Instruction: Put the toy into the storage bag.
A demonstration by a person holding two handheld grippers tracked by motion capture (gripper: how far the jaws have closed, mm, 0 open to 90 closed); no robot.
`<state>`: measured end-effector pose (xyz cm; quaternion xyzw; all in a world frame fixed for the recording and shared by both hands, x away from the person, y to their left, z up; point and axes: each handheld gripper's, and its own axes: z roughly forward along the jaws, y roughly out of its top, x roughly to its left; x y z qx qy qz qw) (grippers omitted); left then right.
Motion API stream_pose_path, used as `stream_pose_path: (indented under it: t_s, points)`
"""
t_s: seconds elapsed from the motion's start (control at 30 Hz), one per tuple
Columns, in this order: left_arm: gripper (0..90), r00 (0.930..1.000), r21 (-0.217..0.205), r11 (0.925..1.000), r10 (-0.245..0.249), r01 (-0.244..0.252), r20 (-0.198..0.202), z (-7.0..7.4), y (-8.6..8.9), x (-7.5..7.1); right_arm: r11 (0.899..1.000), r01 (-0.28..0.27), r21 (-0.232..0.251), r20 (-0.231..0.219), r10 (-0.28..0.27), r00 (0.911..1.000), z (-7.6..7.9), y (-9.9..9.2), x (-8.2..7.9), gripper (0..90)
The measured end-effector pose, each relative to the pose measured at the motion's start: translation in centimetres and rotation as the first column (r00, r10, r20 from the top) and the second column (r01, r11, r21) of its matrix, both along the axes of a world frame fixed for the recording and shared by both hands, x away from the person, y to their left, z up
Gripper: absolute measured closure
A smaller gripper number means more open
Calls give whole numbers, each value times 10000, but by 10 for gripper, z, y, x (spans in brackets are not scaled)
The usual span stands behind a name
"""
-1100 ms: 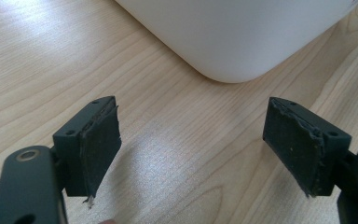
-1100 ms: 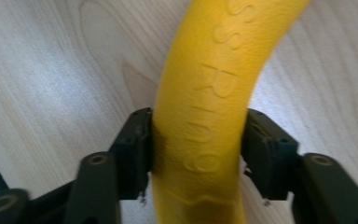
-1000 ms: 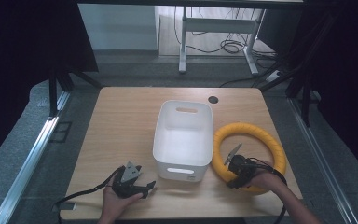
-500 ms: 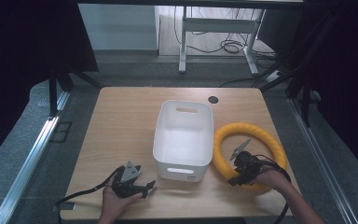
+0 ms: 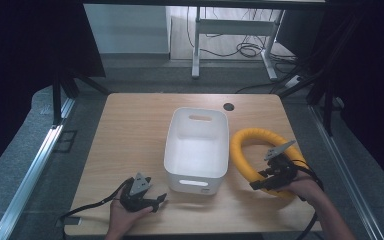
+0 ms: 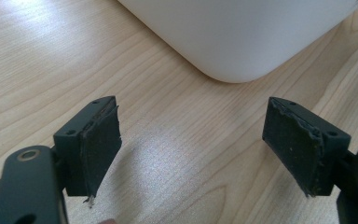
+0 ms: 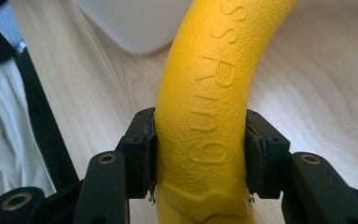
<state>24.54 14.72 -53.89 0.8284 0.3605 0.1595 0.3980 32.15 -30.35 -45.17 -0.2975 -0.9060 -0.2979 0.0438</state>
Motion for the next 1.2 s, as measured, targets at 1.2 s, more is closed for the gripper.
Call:
stream_pose_path:
  t_s: [1.2]
  points:
    - [193, 10000, -105, 9999, 36, -36, 48, 2, 1, 0, 9046, 1194, 4092, 1738, -2057, 9631, 62, -56, -3, 511]
